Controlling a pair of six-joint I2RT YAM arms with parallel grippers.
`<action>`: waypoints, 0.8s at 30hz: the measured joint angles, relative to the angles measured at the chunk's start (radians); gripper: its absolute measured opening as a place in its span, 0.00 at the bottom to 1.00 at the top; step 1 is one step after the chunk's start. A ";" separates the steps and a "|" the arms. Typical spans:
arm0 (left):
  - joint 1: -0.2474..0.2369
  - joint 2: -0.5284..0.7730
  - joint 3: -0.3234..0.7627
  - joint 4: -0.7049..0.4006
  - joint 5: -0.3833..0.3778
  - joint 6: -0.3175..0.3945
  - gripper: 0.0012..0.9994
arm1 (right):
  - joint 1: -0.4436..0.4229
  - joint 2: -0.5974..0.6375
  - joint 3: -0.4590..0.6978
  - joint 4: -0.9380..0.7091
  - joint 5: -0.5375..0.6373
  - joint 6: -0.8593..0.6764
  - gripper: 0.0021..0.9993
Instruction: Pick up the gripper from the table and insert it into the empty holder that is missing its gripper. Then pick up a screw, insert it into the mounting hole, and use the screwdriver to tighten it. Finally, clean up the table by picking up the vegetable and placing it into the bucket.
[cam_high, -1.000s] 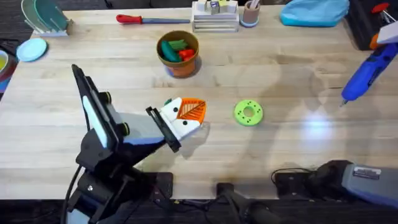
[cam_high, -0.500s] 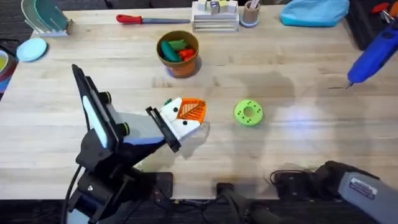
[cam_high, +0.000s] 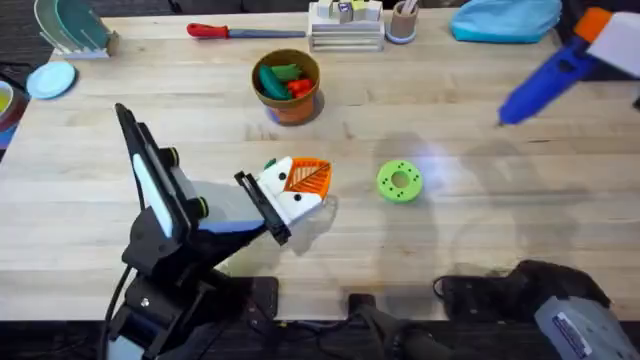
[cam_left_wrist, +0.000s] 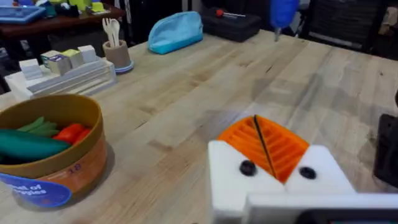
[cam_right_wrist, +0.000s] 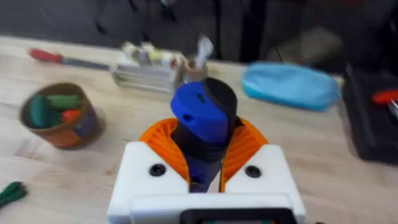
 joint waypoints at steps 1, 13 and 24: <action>0.000 0.000 0.000 0.000 0.000 0.000 0.01 | 0.013 -0.026 -0.041 0.053 -0.022 0.017 0.19; 0.000 0.000 0.000 0.000 0.000 0.000 0.01 | 0.323 -0.070 -0.317 0.510 -0.128 0.181 0.18; 0.000 0.000 0.000 0.000 0.000 0.000 0.01 | 0.568 0.116 -0.298 0.673 -0.129 0.190 0.17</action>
